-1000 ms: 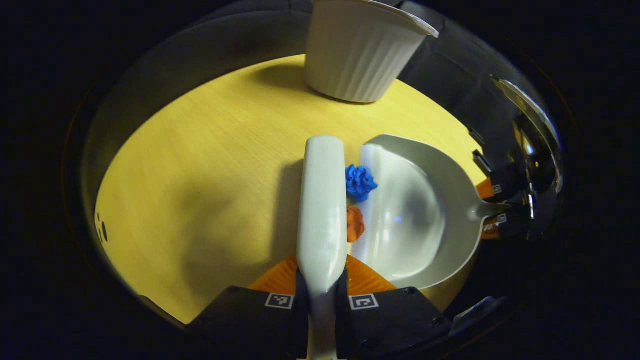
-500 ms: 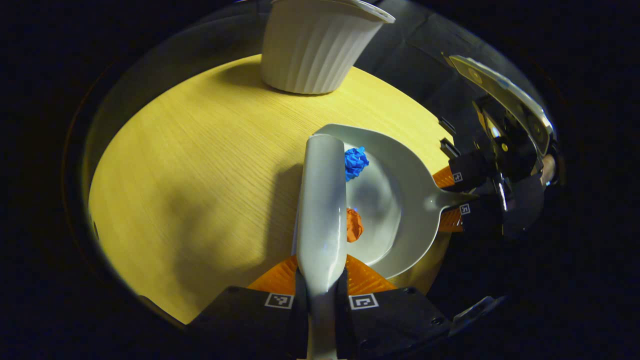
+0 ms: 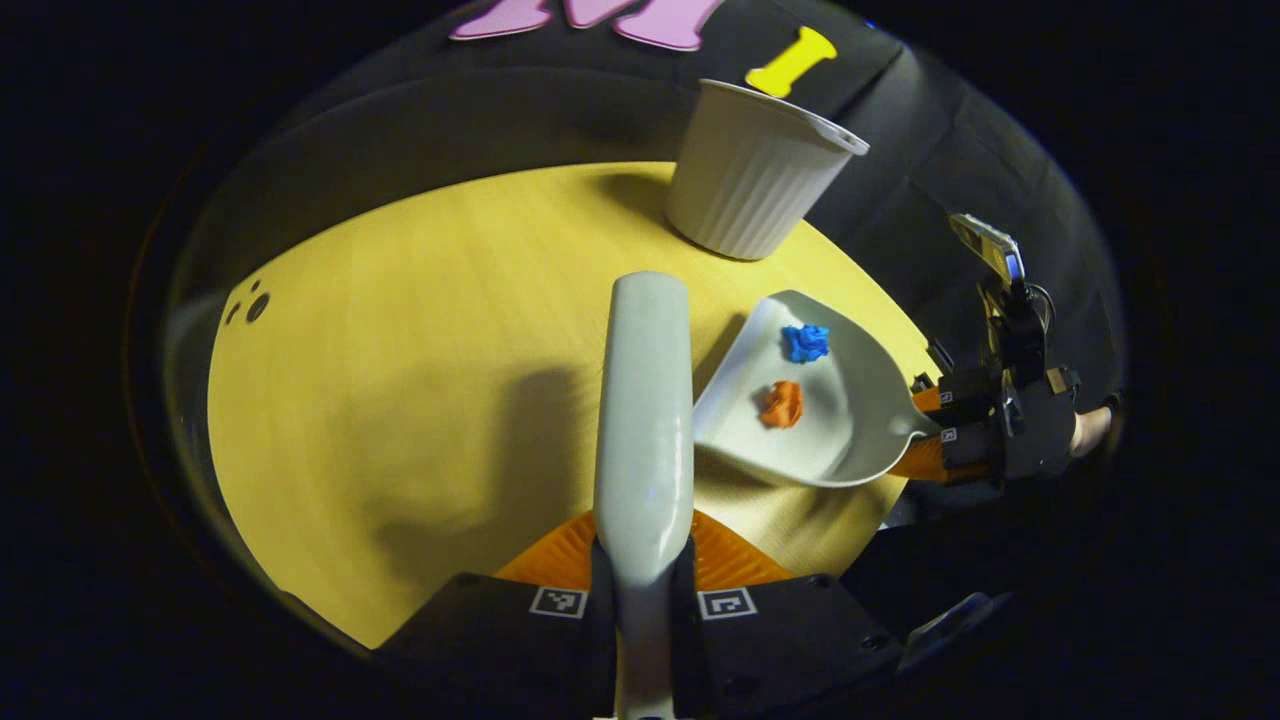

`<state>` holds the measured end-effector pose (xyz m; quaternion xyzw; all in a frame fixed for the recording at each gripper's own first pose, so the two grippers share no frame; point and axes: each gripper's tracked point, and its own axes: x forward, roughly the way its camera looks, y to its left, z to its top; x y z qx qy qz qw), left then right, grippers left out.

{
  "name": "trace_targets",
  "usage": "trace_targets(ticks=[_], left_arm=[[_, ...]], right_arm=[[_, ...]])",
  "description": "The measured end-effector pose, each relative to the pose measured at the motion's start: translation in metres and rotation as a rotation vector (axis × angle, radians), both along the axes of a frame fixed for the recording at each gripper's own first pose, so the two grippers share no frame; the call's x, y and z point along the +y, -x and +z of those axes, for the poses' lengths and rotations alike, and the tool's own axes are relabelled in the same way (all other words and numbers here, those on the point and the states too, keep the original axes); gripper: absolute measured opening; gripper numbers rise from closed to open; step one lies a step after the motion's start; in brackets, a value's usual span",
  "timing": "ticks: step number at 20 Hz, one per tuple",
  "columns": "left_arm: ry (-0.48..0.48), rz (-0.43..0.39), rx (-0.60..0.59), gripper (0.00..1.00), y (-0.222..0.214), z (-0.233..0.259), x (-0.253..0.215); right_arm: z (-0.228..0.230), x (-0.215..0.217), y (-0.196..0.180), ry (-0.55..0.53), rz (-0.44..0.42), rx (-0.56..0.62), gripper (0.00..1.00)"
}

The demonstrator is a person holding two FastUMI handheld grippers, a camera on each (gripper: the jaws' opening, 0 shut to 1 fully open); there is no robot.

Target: Pick up the small broom and dustpan from the desktop, sweep the trash into the dustpan with the broom, and then empty the trash into the garbage bin.

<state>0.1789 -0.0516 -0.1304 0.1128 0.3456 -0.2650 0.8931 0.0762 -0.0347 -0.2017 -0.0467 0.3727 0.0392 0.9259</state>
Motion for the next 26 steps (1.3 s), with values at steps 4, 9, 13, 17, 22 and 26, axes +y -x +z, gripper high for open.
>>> trace_targets(ticks=[4, 9, 13, 17, 22, 26], left_arm=[[0.024, 0.091, 0.006, 0.26, 0.005, -0.028, 0.025], [0.083, 0.172, 0.008, 0.26, 0.021, -0.039, 0.053], [0.117, 0.218, 0.003, 0.26, 0.020, -0.042, 0.056], [0.153, 0.263, -0.005, 0.24, 0.018, -0.040, 0.061], [0.185, 0.313, -0.008, 0.26, 0.022, -0.036, 0.067], [0.231, 0.350, -0.012, 0.26, 0.031, -0.022, 0.079]], right_arm=[[0.020, -0.002, -0.005, 0.013, -0.044, -0.009, 0.35], [0.039, 0.010, -0.003, -0.022, -0.082, -0.045, 0.35], [0.062, 0.008, -0.005, -0.043, -0.092, -0.077, 0.35], [0.089, -0.005, -0.014, -0.043, -0.127, -0.116, 0.35], [0.112, -0.032, -0.046, 0.000, -0.188, -0.221, 0.35], [0.134, -0.051, -0.082, 0.012, -0.266, -0.331, 0.35]])
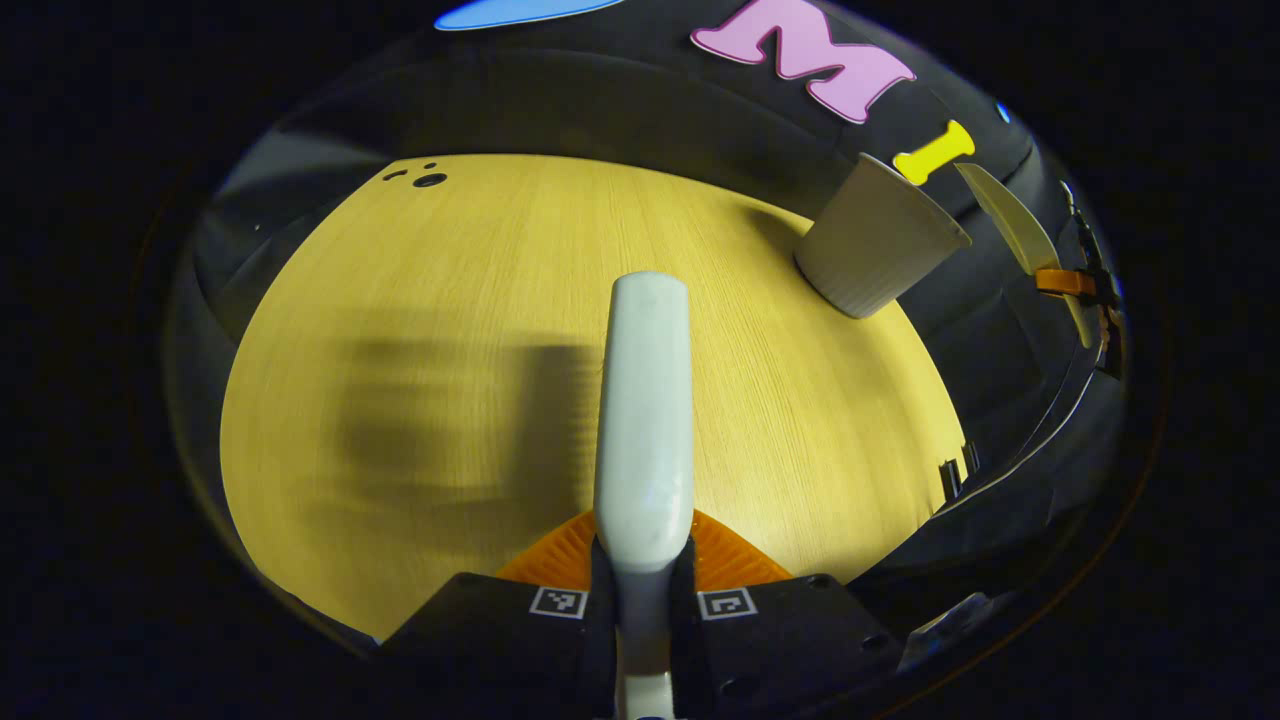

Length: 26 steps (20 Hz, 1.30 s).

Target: Pick up the small broom and dustpan from the desktop, sweep the trash into the dustpan with the broom, and then empty the trash into the garbage bin.

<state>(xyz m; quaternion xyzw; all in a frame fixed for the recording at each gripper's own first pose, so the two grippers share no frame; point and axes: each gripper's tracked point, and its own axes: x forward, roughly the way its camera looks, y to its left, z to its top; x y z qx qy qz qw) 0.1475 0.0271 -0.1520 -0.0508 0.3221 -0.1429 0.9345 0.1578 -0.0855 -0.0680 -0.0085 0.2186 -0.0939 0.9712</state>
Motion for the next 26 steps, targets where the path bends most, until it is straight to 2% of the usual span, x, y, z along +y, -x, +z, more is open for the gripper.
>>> trace_targets(ticks=[1, 4, 5, 8, 9, 10, 12, 17, 20, 21, 22, 23, 26], left_arm=[[0.005, 0.007, -0.003, 0.26, 0.003, 0.002, -0.001], [0.016, 0.002, -0.024, 0.27, 0.005, 0.011, 0.002], [0.018, -0.003, -0.019, 0.27, 0.006, 0.011, 0.001], [-0.007, -0.016, -0.025, 0.27, 0.007, 0.018, 0.000], [-0.019, -0.023, -0.027, 0.27, 0.007, 0.020, -0.002], [-0.032, -0.030, -0.032, 0.27, 0.007, 0.023, -0.002], [-0.051, -0.036, -0.035, 0.27, 0.006, 0.026, -0.003], [-0.043, -0.035, -0.027, 0.27, 0.007, 0.027, -0.007], [-0.042, -0.041, -0.019, 0.29, 0.006, 0.025, -0.010], [-0.041, -0.042, -0.015, 0.27, 0.006, 0.025, -0.011], [-0.040, -0.045, -0.012, 0.29, 0.006, 0.025, -0.011], [-0.040, -0.047, -0.010, 0.29, 0.007, 0.025, -0.013], [-0.045, -0.058, 0.000, 0.29, 0.008, 0.023, -0.013]], right_arm=[[0.003, -0.006, -0.008, 0.017, -0.021, -0.021, 0.35], [0.008, -0.013, -0.031, -0.029, -0.065, -0.055, 0.35], [0.008, -0.021, -0.042, -0.017, -0.084, -0.057, 0.31], [0.002, -0.038, -0.064, 0.089, -0.129, -0.052, 0.35], [0.001, -0.041, -0.069, 0.122, -0.134, -0.048, 0.30], [-0.002, -0.043, -0.072, 0.153, -0.135, -0.043, 0.35], [-0.004, -0.045, -0.083, 0.207, -0.136, -0.033, 0.35], [0.005, -0.061, -0.096, 0.439, -0.164, -0.030, 0.35], [0.010, -0.069, -0.100, 0.584, -0.181, -0.020, 0.31], [0.011, -0.070, -0.102, 0.637, -0.183, -0.016, 0.35], [0.012, -0.072, -0.102, 0.688, -0.182, -0.014, 0.31], [0.013, -0.073, -0.100, 0.736, -0.183, -0.012, 0.35], [0.015, -0.078, -0.101, 0.852, -0.209, 0.003, 0.35]])
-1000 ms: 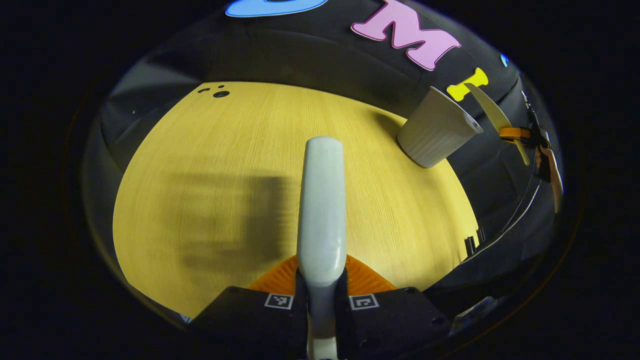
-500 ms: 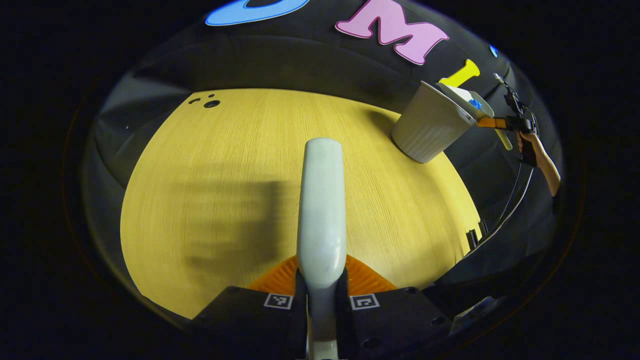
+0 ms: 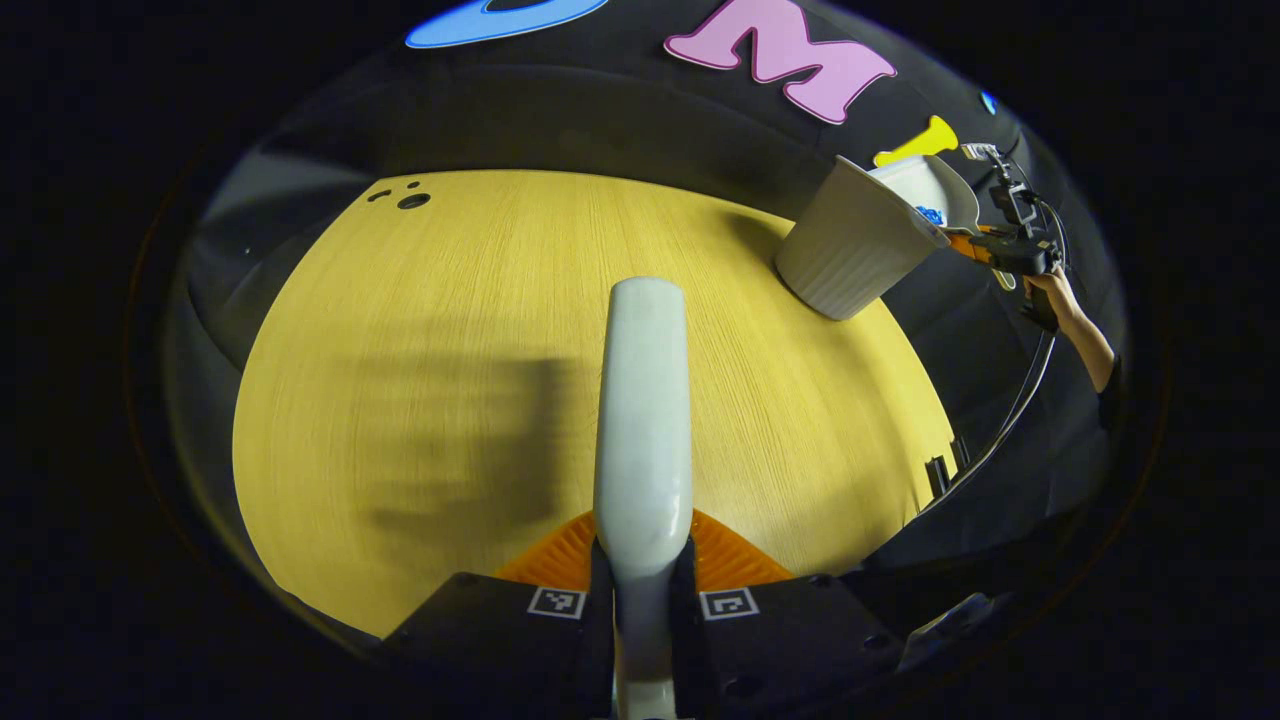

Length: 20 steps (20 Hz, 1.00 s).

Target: Pick up the small broom and dustpan from the desktop, sweep the trash into the dustpan with the broom, and then empty the trash into the garbage bin.

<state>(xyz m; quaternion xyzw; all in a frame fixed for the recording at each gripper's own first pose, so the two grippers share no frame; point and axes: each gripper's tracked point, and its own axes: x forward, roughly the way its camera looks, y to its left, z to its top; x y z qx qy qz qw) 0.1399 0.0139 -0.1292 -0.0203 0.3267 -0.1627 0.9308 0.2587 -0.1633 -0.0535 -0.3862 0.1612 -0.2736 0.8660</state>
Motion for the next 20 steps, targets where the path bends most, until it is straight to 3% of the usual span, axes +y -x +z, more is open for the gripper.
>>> trace_targets(ticks=[4, 5, 6, 9, 16, 20], left_arm=[[-0.001, 0.007, 0.002, 0.28, 0.000, 0.000, 0.005], [0.004, 0.009, 0.005, 0.28, 0.001, -0.001, 0.006], [0.009, 0.012, 0.010, 0.28, 0.001, -0.002, 0.006], [0.025, 0.010, 0.022, 0.28, 0.005, -0.004, 0.007], [0.033, 0.010, 0.024, 0.29, 0.007, -0.005, 0.008], [0.015, -0.016, 0.019, 0.27, 0.011, -0.002, 0.007]], right_arm=[[0.009, -0.003, 0.004, 0.176, -0.041, 0.004, 0.31], [0.009, -0.006, 0.006, 0.213, -0.045, 0.005, 0.35], [0.012, -0.007, 0.008, 0.265, -0.041, 0.009, 0.31], [0.021, -0.013, 0.018, 0.402, -0.038, 0.006, 0.35], [0.028, -0.024, 0.019, 0.595, -0.037, 0.051, 0.35], [0.023, -0.018, 0.018, 0.700, 0.012, 0.152, 0.34]])
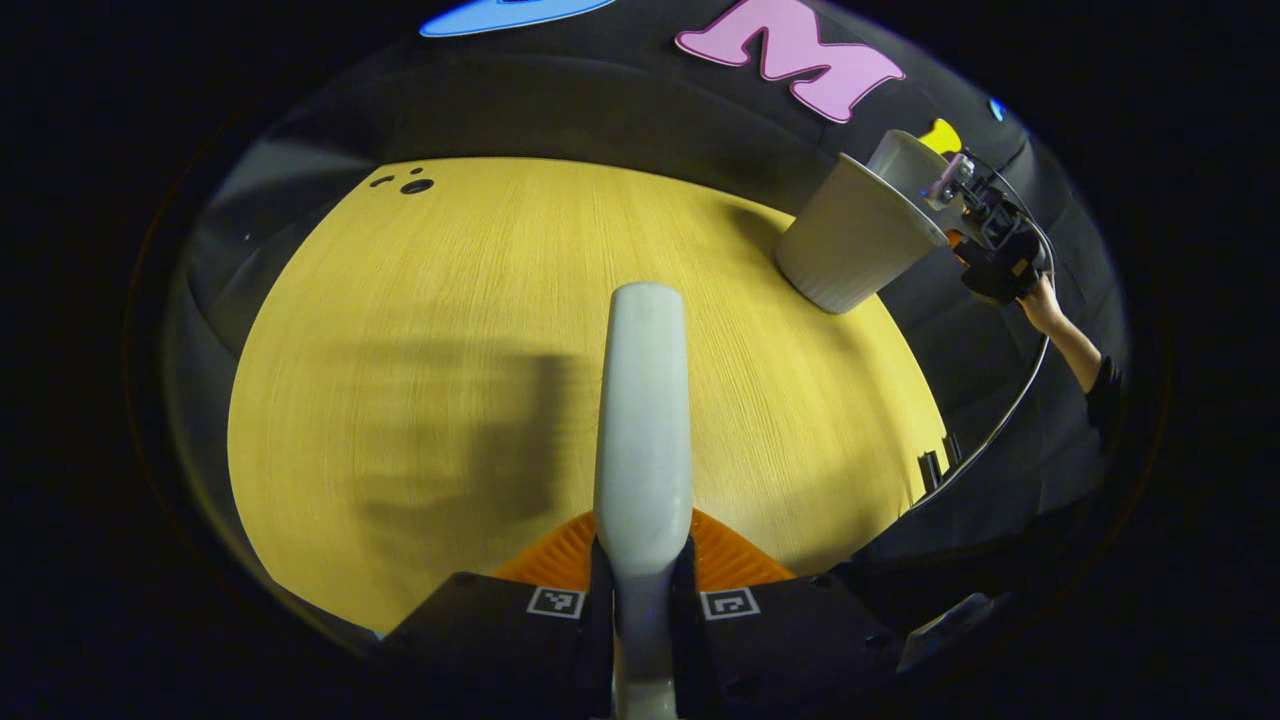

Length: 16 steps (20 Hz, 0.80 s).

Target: Pick up the small broom and dustpan from the desktop, sweep the trash into the dustpan with the broom, and then empty the trash into the garbage bin.

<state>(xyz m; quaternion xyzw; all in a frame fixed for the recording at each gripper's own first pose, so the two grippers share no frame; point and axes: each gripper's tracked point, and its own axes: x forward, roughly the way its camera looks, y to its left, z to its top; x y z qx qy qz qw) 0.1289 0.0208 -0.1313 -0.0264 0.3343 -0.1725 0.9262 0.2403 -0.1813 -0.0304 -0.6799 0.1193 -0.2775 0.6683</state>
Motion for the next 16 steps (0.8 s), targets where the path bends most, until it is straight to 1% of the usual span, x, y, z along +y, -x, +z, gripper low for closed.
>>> trace_targets(ticks=[1, 2, 4, 5, 6, 7, 8, 10, 12, 14, 15, 16], left_arm=[[-0.004, -0.003, 0.001, 0.28, 0.000, -0.001, 0.000], [-0.003, -0.003, 0.001, 0.28, 0.000, 0.000, 0.000], [0.002, -0.005, 0.007, 0.29, 0.002, -0.001, -0.001], [0.000, -0.007, 0.009, 0.28, 0.003, -0.003, -0.002], [-0.005, -0.010, 0.009, 0.28, 0.003, -0.003, -0.001], [-0.012, -0.012, 0.006, 0.28, 0.002, -0.003, -0.001], [-0.015, -0.012, 0.003, 0.27, 0.000, -0.002, -0.001], [-0.013, -0.008, -0.007, 0.28, -0.001, 0.000, -0.002], [-0.017, -0.007, -0.017, 0.28, -0.001, 0.000, -0.003], [-0.018, -0.013, -0.027, 0.26, -0.003, 0.002, -0.007], [-0.016, -0.017, -0.031, 0.28, -0.003, 0.002, -0.009], [-0.016, -0.019, -0.035, 0.28, -0.003, 0.003, -0.010]], right_arm=[[0.001, -0.001, -0.002, 0.023, 0.000, 0.015, 0.39], [0.001, 0.000, -0.003, 0.040, 0.000, 0.023, 0.35], [0.001, 0.000, -0.002, 0.049, 0.003, 0.031, 0.35], [0.001, 0.002, -0.002, 0.046, 0.007, 0.033, 0.34], [-0.001, 0.002, -0.001, 0.036, 0.007, 0.034, 0.35], [0.002, 0.001, -0.001, 0.025, 0.004, 0.034, 0.38], [0.003, 0.001, 0.001, 0.009, -0.001, 0.026, 0.35], [0.008, -0.001, 0.008, -0.048, -0.012, -0.003, 0.35], [0.013, -0.003, 0.016, -0.153, -0.014, -0.035, 0.35], [0.027, -0.003, 0.026, -0.228, -0.015, -0.093, 0.35], [0.034, -0.004, 0.030, -0.267, -0.018, -0.121, 0.35], [0.039, -0.006, 0.034, -0.320, -0.019, -0.147, 0.35]])
